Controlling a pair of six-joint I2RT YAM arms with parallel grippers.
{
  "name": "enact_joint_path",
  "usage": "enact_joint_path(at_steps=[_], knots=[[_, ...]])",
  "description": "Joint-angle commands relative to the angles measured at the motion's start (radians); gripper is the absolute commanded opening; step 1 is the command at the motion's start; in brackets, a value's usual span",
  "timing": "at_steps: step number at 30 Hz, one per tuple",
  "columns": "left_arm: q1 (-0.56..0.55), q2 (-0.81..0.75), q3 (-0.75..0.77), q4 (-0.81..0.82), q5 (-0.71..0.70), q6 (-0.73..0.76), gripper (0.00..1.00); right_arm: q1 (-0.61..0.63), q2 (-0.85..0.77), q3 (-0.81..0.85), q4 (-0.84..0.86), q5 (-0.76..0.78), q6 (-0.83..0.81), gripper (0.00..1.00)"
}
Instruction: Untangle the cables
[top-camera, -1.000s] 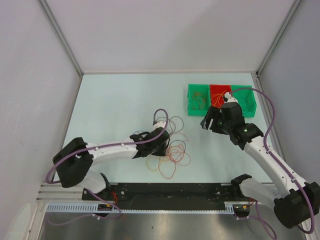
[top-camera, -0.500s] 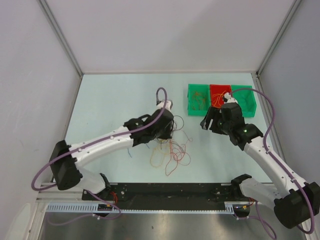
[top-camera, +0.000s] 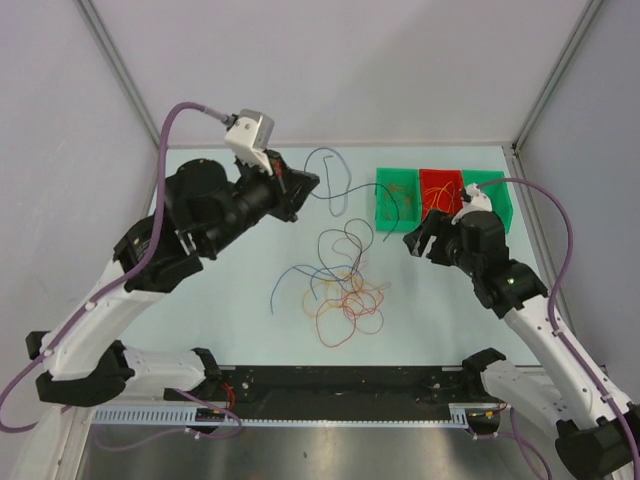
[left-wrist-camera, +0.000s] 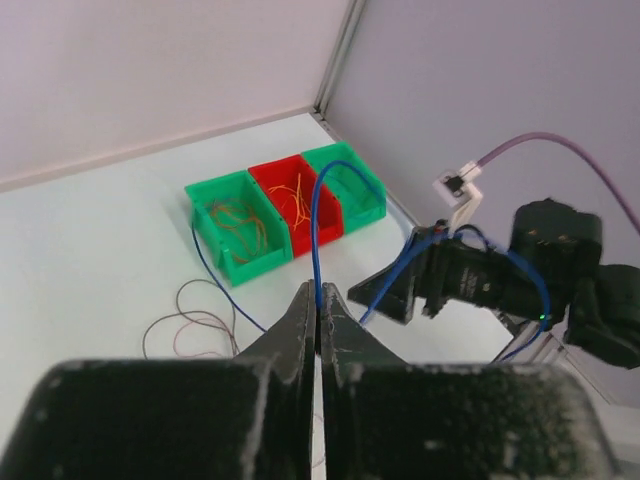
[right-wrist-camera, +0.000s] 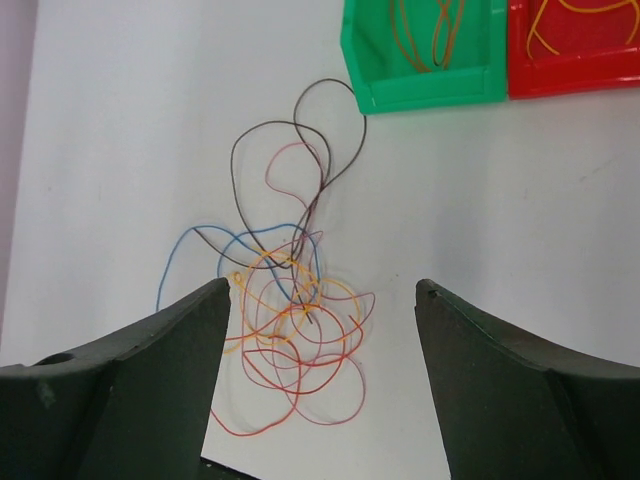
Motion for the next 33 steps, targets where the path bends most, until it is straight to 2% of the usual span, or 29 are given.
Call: enact_joint_path(at_steps=[1, 8, 12, 21, 25, 33], knots=[[-0.004, -0.071, -0.189, 0.055, 0.018, 0.080, 0.00, -0.006, -0.082, 0.005, 0.065, -0.061, -0.034, 0.80], [-0.004, -0.162, -0.412, 0.138, 0.131, 0.079, 0.00, -0.017, -0.185, 0.005, 0.215, -0.270, -0.069, 0.81], [-0.004, -0.168, -0.437, 0.129, 0.177, 0.108, 0.00, -0.017, -0.174, 0.006, 0.319, -0.521, -0.068, 0.80], [-0.004, -0.179, -0.425, 0.110, 0.410, 0.168, 0.00, -0.011, -0.090, 0.015, 0.574, -0.856, 0.026, 0.72], [-0.004, -0.191, -0.440, 0.126, 0.493, 0.159, 0.00, 0.009, -0.050, 0.017, 0.703, -0.914, 0.106, 0.68], [-0.004, -0.197, -0.462, 0.147, 0.510, 0.131, 0.00, 0.077, -0.016, 0.035, 0.728, -0.894, 0.101, 0.62]])
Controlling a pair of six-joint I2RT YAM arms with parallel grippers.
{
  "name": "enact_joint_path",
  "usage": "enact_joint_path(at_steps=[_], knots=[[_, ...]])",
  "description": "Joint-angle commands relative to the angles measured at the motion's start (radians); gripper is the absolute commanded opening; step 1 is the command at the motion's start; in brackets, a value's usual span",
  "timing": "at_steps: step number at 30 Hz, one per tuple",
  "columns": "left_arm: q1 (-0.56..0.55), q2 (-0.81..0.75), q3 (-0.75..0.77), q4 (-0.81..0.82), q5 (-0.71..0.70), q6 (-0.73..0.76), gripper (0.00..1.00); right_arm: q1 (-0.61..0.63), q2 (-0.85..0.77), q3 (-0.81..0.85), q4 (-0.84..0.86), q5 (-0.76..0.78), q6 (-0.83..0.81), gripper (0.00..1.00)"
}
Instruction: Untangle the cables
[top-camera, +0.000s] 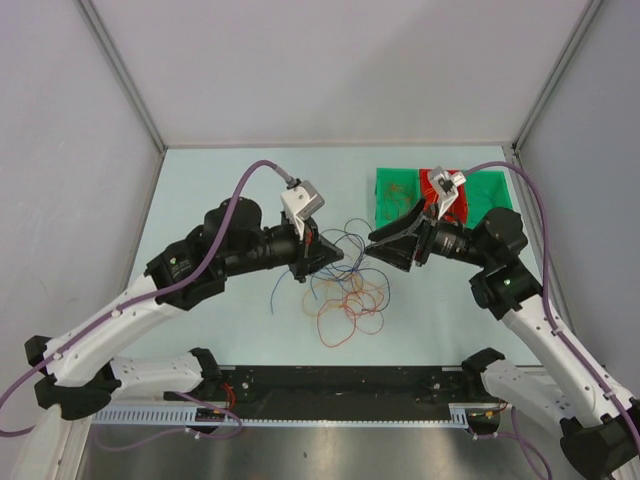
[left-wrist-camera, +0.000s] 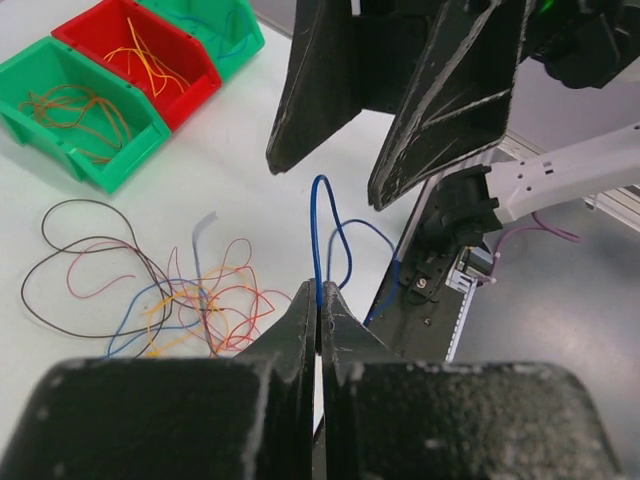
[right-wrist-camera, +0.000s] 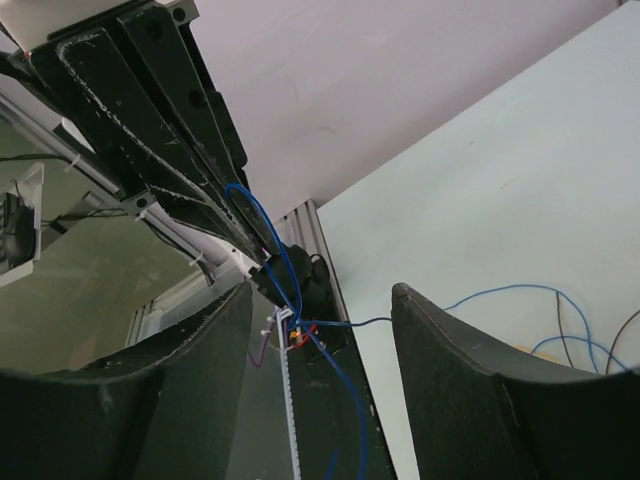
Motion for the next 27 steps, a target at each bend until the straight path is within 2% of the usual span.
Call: enact_joint_path(at_steps=[1, 5, 8, 10, 11, 12, 13, 14, 15, 16, 17, 18, 21, 22, 27], knots=[[-0.004, -0.025, -0.008, 0.051, 0.053, -0.008, 0.00, 0.032, 0.008, 0.038, 0.073, -0.021, 0.013, 0.61], [-0.006, -0.022, -0.016, 0.063, 0.065, -0.020, 0.00, 0.064, 0.014, 0.047, 0.069, -0.001, 0.002, 0.58], [-0.006, -0.016, -0.017, 0.063, 0.071, -0.025, 0.00, 0.087, 0.022, 0.053, 0.070, 0.025, -0.001, 0.45], [-0.004, -0.007, -0.016, 0.062, 0.073, -0.027, 0.00, 0.102, 0.023, 0.058, 0.069, 0.036, -0.007, 0.31], [-0.004, -0.003, -0.016, 0.057, 0.068, -0.027, 0.00, 0.116, 0.025, 0.062, 0.065, 0.047, -0.012, 0.22], [-0.004, 0.000, -0.014, 0.053, 0.059, -0.028, 0.01, 0.122, 0.026, 0.064, 0.055, 0.053, -0.024, 0.00], [-0.004, 0.007, -0.013, 0.045, 0.045, -0.031, 0.06, 0.124, 0.028, 0.070, 0.044, 0.067, -0.027, 0.00], [-0.004, 0.012, -0.005, 0.021, 0.030, -0.033, 0.49, 0.127, 0.026, 0.073, 0.035, 0.094, -0.033, 0.00], [-0.004, 0.013, 0.003, 0.001, -0.048, -0.034, 0.69, 0.127, 0.022, 0.079, 0.000, 0.116, -0.055, 0.00], [-0.004, 0.006, 0.007, -0.039, -0.089, -0.042, 0.99, 0.127, 0.022, 0.111, -0.040, 0.192, -0.081, 0.00], [-0.004, 0.000, 0.009, -0.058, -0.140, -0.048, 1.00, 0.127, 0.020, 0.131, -0.081, 0.230, -0.104, 0.00], [-0.003, -0.011, 0.006, -0.076, -0.256, -0.056, 1.00, 0.124, 0.028, 0.151, -0.150, 0.273, -0.156, 0.00], [0.006, -0.078, -0.035, -0.136, -0.379, -0.068, 1.00, 0.116, 0.057, 0.251, -0.307, 0.465, -0.216, 0.00], [0.008, -0.097, -0.052, -0.164, -0.407, -0.080, 1.00, 0.115, 0.063, 0.280, -0.326, 0.546, -0.223, 0.00], [0.016, -0.253, -0.203, -0.225, -0.492, -0.119, 1.00, 0.095, 0.091, 0.323, -0.373, 0.703, -0.253, 0.00]])
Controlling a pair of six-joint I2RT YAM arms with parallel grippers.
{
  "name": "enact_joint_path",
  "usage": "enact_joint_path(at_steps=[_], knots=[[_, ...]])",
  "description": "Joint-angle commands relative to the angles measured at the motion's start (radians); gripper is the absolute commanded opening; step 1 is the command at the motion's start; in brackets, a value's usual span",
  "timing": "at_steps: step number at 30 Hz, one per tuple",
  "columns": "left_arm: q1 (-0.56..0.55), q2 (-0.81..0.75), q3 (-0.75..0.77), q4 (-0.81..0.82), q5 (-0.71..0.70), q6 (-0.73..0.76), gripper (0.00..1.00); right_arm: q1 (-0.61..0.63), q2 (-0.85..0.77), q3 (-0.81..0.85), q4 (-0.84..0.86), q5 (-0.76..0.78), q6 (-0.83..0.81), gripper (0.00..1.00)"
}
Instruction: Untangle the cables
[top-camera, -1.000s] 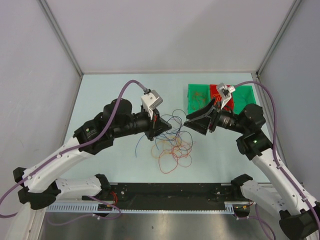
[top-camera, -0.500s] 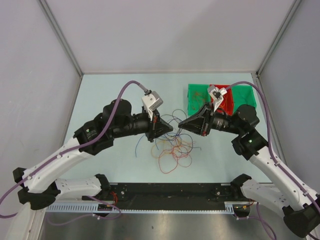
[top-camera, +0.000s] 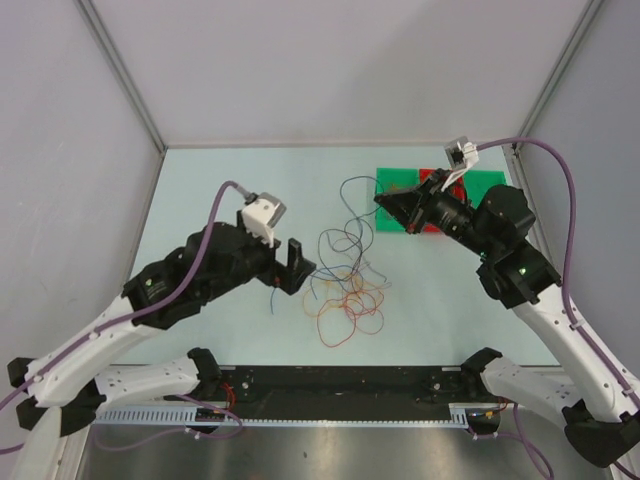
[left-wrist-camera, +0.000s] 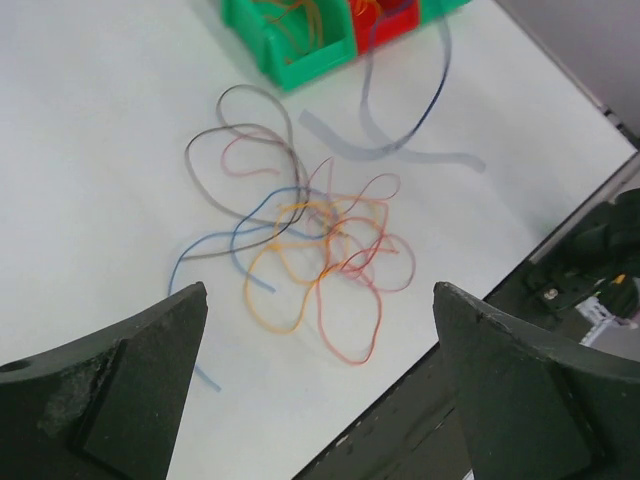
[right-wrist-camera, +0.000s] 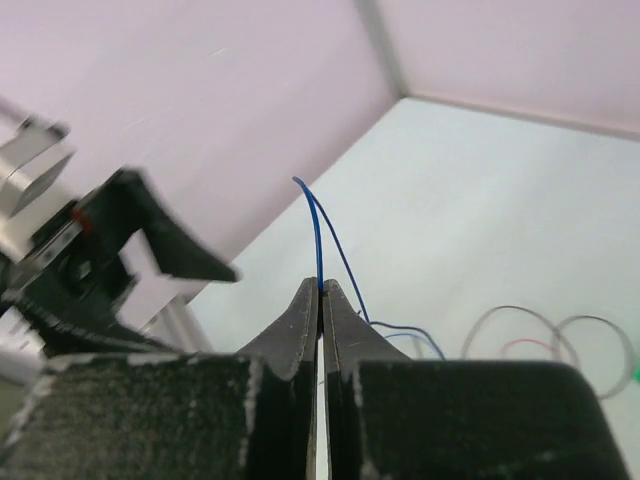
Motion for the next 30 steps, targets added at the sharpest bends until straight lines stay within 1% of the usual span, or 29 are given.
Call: enact_joint_path(at_steps=[1, 4, 5, 6, 7, 9, 10, 13, 19, 23, 26, 30], knots=[[0.008, -0.135, -0.110, -0.079, -0.144, -0.055, 1.00, -0.026, 0.022, 0.052, -0.088, 0.262, -0.068, 0.00], [0.008, -0.211, -0.230, -0.062, -0.149, -0.075, 1.00, -0.053, 0.035, 0.058, -0.083, 0.350, -0.071, 0.00], [0.006, -0.228, -0.252, -0.053, -0.148, -0.080, 1.00, -0.066, 0.036, 0.061, -0.078, 0.355, -0.072, 0.00], [0.008, -0.254, -0.270, -0.036, -0.145, -0.088, 1.00, -0.075, 0.039, 0.063, -0.078, 0.411, -0.074, 0.00], [0.008, -0.267, -0.301, -0.027, -0.134, -0.088, 1.00, -0.101, 0.045, 0.069, -0.077, 0.428, -0.075, 0.00], [0.008, -0.290, -0.324, -0.007, -0.126, -0.085, 1.00, -0.132, 0.061, 0.087, -0.083, 0.455, -0.085, 0.00], [0.006, -0.297, -0.344, -0.004, -0.126, -0.085, 1.00, -0.167, 0.067, 0.097, -0.086, 0.456, -0.086, 0.00], [0.008, -0.317, -0.387, 0.027, -0.117, -0.080, 1.00, -0.219, 0.099, 0.146, -0.117, 0.449, -0.100, 0.00], [0.008, -0.304, -0.353, -0.018, -0.109, -0.089, 1.00, -0.297, 0.165, 0.245, -0.149, 0.516, -0.157, 0.00], [0.006, -0.333, -0.391, -0.025, -0.129, -0.095, 1.00, -0.333, 0.211, 0.295, -0.141, 0.551, -0.181, 0.00], [0.006, -0.350, -0.396, -0.018, -0.126, -0.098, 1.00, -0.360, 0.254, 0.342, -0.149, 0.565, -0.187, 0.00], [0.006, -0.355, -0.401, -0.015, -0.155, -0.100, 1.00, -0.388, 0.315, 0.406, -0.176, 0.602, -0.210, 0.00]])
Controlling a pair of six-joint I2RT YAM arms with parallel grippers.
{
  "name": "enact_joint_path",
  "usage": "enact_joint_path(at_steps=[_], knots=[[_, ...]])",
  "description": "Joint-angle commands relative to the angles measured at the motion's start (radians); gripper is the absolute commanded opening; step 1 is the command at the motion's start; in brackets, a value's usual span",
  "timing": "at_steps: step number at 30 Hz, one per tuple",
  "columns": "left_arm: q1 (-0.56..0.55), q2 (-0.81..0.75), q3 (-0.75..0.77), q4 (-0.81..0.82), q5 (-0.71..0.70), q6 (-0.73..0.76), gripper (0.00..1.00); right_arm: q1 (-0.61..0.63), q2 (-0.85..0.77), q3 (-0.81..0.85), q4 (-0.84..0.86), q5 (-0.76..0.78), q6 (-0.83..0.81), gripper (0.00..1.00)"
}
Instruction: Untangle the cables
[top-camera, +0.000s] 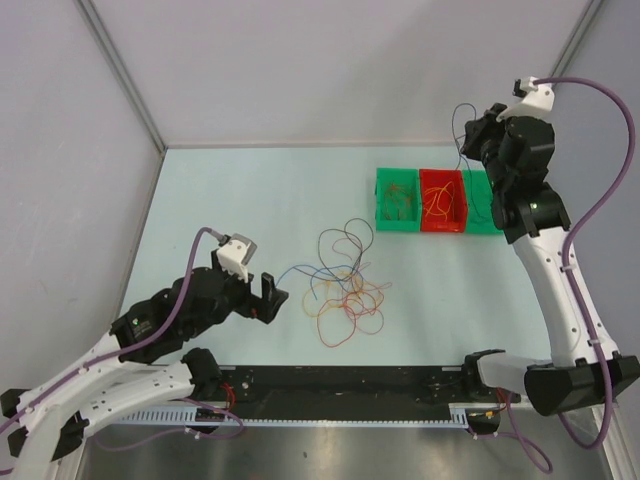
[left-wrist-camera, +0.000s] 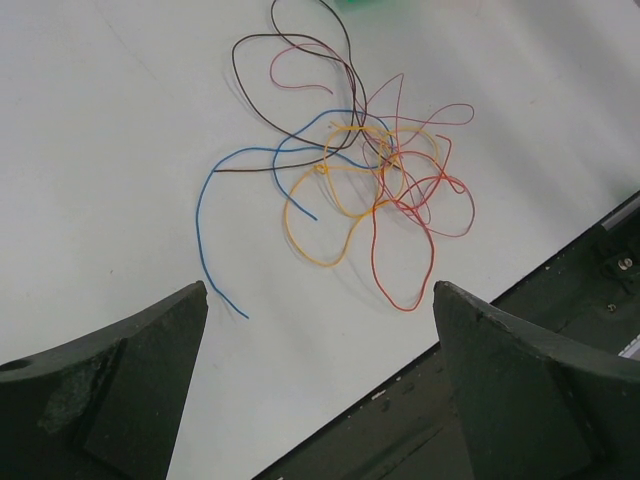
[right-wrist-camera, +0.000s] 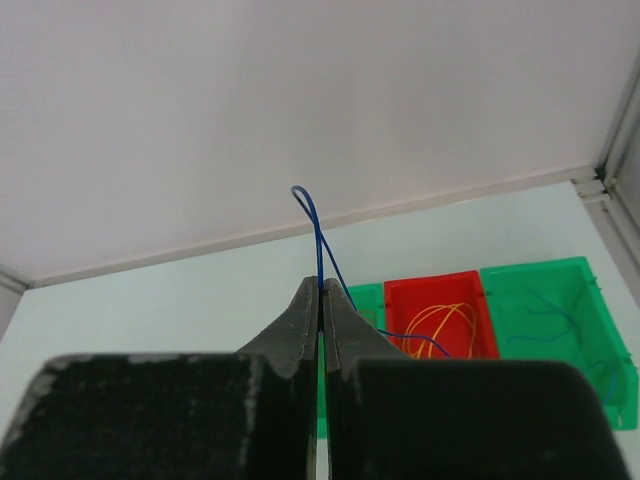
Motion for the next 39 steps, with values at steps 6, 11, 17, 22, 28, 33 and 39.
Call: enact_joint_path(at_steps=[6, 11, 17, 22, 28, 33, 39], knots=[[0.004, 0.013, -0.004, 0.018, -0.037, -0.020, 1.00, -0.044, 0.115, 0.154, -0.045, 0.115, -0.087, 0.00], [0.004, 0.001, -0.007, 0.021, -0.041, -0.020, 1.00, -0.098, 0.167, 0.173, -0.045, 0.115, -0.070, 0.00], [0.003, 0.004, -0.007, 0.018, -0.052, -0.023, 1.00, -0.161, 0.238, 0.205, -0.047, 0.093, -0.064, 0.00], [0.003, 0.008, -0.007, 0.016, -0.055, -0.023, 1.00, -0.237, 0.279, 0.179, -0.019, 0.054, -0.064, 0.00], [0.004, 0.016, -0.007, 0.016, -0.057, -0.023, 1.00, -0.330, 0.327, 0.154, 0.019, -0.020, -0.018, 0.00], [0.004, 0.025, -0.007, 0.015, -0.066, -0.025, 1.00, -0.351, 0.380, 0.148, 0.047, -0.042, 0.002, 0.00], [0.004, 0.034, -0.007, 0.015, -0.070, -0.028, 1.00, -0.362, 0.443, 0.148, 0.079, -0.056, 0.005, 0.00]])
